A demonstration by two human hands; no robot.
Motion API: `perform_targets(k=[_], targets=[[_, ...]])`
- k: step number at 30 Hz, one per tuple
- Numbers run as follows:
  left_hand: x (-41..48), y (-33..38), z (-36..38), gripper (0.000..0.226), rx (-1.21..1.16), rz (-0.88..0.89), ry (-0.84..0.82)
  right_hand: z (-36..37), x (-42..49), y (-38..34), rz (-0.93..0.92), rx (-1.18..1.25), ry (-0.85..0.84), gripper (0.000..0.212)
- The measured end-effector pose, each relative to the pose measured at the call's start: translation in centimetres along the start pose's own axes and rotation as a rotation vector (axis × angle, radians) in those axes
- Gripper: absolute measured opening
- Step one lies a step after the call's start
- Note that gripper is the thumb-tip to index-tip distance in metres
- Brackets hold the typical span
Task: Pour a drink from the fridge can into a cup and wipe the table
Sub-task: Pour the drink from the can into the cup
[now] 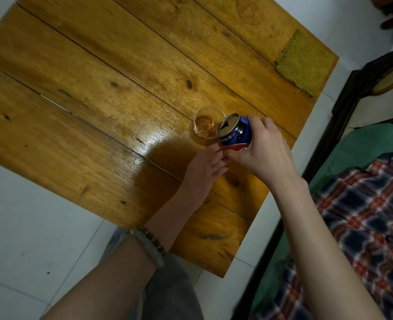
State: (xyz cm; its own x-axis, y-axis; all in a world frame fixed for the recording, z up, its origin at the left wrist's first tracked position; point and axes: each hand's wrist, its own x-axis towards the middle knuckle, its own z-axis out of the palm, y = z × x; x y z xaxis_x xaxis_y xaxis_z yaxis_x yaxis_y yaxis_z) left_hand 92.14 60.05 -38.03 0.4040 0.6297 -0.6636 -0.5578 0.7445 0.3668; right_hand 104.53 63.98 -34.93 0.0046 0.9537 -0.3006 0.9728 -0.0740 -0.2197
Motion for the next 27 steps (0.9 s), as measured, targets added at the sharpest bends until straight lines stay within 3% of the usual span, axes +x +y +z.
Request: perform_targets(k=[17, 27], targets=[[0.6, -1.0, -0.7, 0.037, 0.286, 0.145, 0.054, -0.1, 0.0, 0.2, 0.008, -0.005, -0.011, 0.080], [0.8, -1.2, -0.6, 0.037, 0.249, 0.145, 0.059, -0.2, 0.0, 0.2, 0.006, -0.014, -0.018, 0.080]])
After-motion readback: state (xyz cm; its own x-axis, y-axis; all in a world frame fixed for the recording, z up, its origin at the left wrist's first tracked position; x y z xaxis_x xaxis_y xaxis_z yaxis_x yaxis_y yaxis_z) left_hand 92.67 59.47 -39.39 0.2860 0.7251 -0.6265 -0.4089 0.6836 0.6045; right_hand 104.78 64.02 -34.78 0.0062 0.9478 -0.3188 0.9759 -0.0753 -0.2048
